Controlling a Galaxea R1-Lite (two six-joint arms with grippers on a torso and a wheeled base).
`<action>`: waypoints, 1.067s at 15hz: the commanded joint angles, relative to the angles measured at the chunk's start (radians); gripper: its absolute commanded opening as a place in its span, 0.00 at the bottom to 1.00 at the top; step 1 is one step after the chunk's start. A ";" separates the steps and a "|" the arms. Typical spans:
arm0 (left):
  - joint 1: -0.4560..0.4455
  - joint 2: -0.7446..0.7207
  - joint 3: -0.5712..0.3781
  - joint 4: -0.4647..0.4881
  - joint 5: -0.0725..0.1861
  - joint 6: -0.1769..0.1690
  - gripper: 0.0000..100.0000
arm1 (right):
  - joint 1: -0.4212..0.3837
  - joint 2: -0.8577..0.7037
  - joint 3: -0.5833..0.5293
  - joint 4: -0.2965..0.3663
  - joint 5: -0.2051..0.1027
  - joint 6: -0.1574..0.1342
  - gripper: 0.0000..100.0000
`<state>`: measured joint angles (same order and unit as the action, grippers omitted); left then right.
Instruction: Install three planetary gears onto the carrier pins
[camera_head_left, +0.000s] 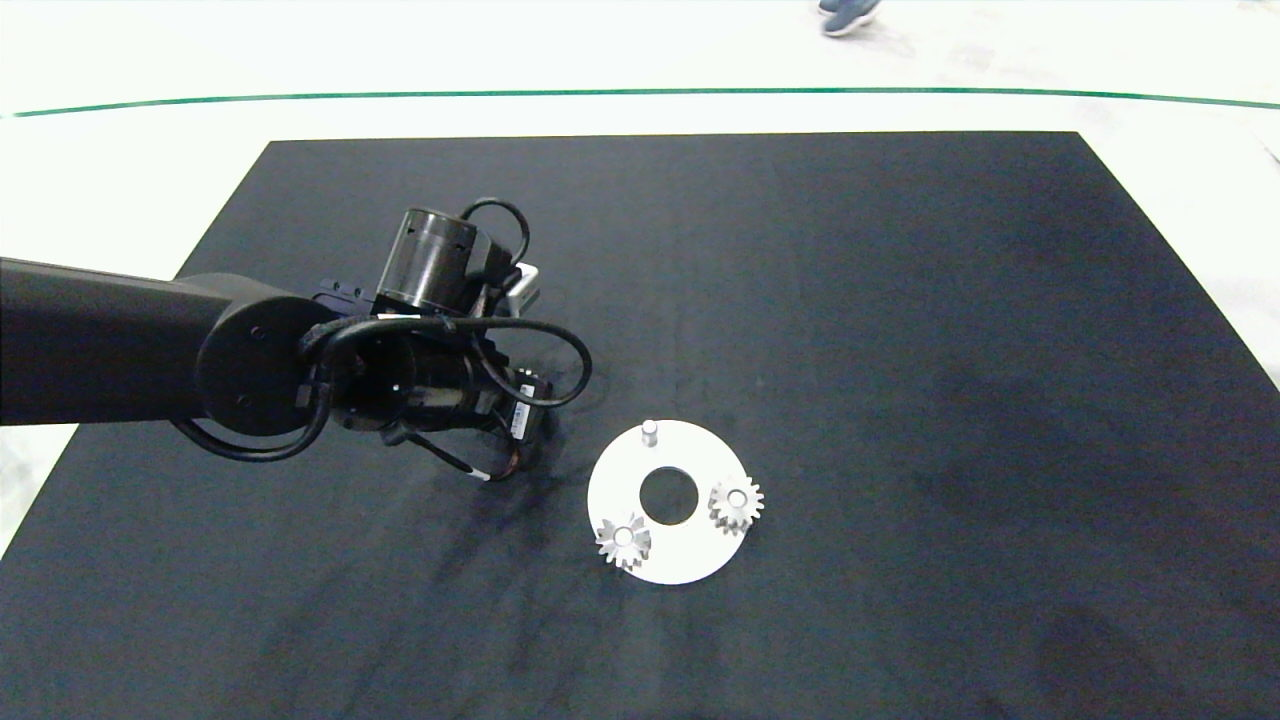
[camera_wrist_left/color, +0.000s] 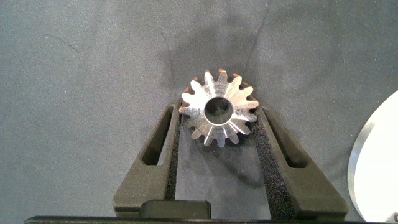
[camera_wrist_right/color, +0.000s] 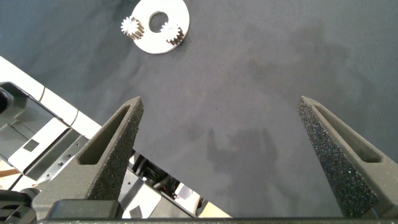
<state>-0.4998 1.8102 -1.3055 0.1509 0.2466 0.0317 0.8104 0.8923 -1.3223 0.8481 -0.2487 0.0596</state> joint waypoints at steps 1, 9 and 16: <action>0.001 -0.005 0.000 0.001 0.002 0.001 0.27 | 0.000 0.002 0.006 -0.003 -0.001 0.000 1.00; -0.009 -0.080 0.003 0.004 0.002 -0.001 0.19 | 0.000 -0.004 0.006 -0.009 -0.003 0.000 1.00; -0.184 -0.152 0.029 0.004 0.002 0.019 0.19 | 0.000 0.000 0.008 -0.009 -0.003 0.000 1.00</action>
<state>-0.6257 1.6789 -1.2902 0.1553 0.2472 0.0474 0.8096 0.8904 -1.3157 0.8345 -0.2504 0.0591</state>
